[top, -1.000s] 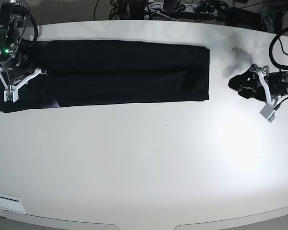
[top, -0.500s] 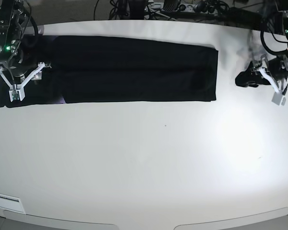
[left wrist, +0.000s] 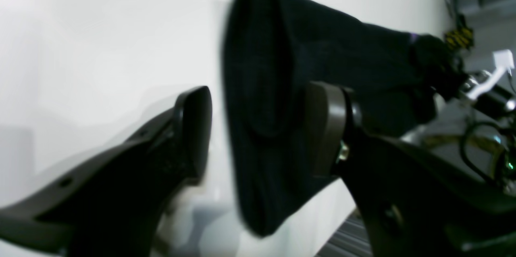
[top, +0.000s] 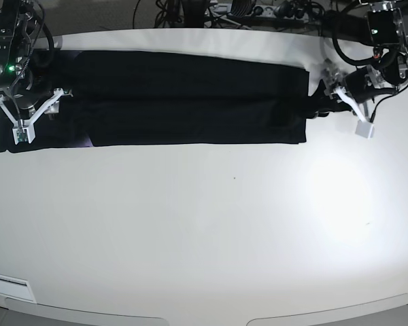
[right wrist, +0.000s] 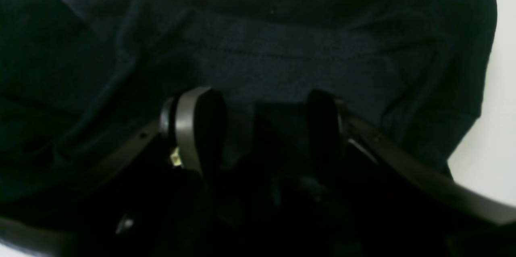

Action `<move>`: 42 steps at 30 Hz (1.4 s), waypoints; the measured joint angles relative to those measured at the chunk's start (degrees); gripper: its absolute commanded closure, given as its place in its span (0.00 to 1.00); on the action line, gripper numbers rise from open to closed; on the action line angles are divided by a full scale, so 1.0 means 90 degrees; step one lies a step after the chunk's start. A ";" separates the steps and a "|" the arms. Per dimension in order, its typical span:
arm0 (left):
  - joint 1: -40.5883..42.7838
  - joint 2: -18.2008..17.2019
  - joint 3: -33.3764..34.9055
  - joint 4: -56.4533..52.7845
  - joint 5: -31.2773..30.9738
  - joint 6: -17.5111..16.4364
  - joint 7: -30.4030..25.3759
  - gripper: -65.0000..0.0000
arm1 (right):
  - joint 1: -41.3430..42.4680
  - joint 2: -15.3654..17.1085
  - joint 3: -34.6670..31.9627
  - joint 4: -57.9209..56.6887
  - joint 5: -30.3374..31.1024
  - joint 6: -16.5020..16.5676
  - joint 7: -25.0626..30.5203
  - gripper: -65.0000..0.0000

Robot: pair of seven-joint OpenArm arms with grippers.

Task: Fold the T-shirt properly
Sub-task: 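Grasp the strip end nearest the left gripper with the left gripper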

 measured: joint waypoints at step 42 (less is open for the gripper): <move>-0.0491 -0.0313 -0.0816 -0.0005 -0.0644 -0.0561 0.0452 1.00 | -0.0226 -0.0194 0.0000 -0.0019 0.0797 0.1557 0.0908 1.00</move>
